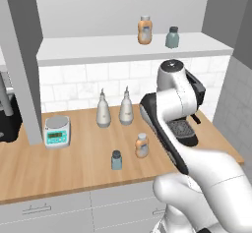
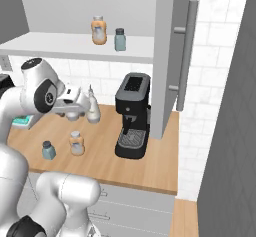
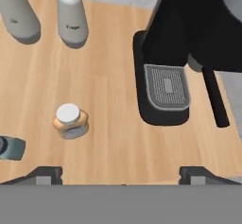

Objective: Put the shaker and condiment bottle from the counter next to their counterparts in the cabinet.

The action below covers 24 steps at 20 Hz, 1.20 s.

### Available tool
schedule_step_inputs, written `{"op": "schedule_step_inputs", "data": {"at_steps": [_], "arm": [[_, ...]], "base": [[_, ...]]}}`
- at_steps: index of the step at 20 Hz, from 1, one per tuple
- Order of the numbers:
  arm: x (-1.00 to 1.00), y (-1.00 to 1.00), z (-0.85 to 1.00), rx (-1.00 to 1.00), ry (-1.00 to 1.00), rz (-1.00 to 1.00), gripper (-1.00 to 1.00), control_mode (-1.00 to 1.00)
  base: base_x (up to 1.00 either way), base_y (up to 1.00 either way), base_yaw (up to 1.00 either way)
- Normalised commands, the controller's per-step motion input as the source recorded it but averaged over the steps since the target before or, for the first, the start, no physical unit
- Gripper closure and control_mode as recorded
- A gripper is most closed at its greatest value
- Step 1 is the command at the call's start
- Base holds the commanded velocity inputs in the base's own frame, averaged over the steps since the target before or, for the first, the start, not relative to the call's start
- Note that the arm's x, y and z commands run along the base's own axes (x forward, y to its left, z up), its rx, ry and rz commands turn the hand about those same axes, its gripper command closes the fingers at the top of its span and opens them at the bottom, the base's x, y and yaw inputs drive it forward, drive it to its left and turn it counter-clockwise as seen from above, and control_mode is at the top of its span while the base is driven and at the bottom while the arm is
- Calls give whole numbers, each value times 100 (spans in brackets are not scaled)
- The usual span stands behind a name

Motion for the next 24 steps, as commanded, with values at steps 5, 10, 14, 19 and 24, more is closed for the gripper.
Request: {"op": "schedule_step_inputs", "data": {"at_steps": [5,10,14,19,24], "arm": [[-11,52,-3,0,-15,-17,-100,-100],[-32,65,-4,-2,-19,0,-100,-100],[-22,44,-22,-13,-7,3,-100,-100],[0,67,-53,-5,-13,0,-100,-100],[1,63,-48,0,-20,0,-100,-100]], "base": [[0,0,0],[0,0,0],[0,0,0],[0,0,0],[0,0,0]]}}
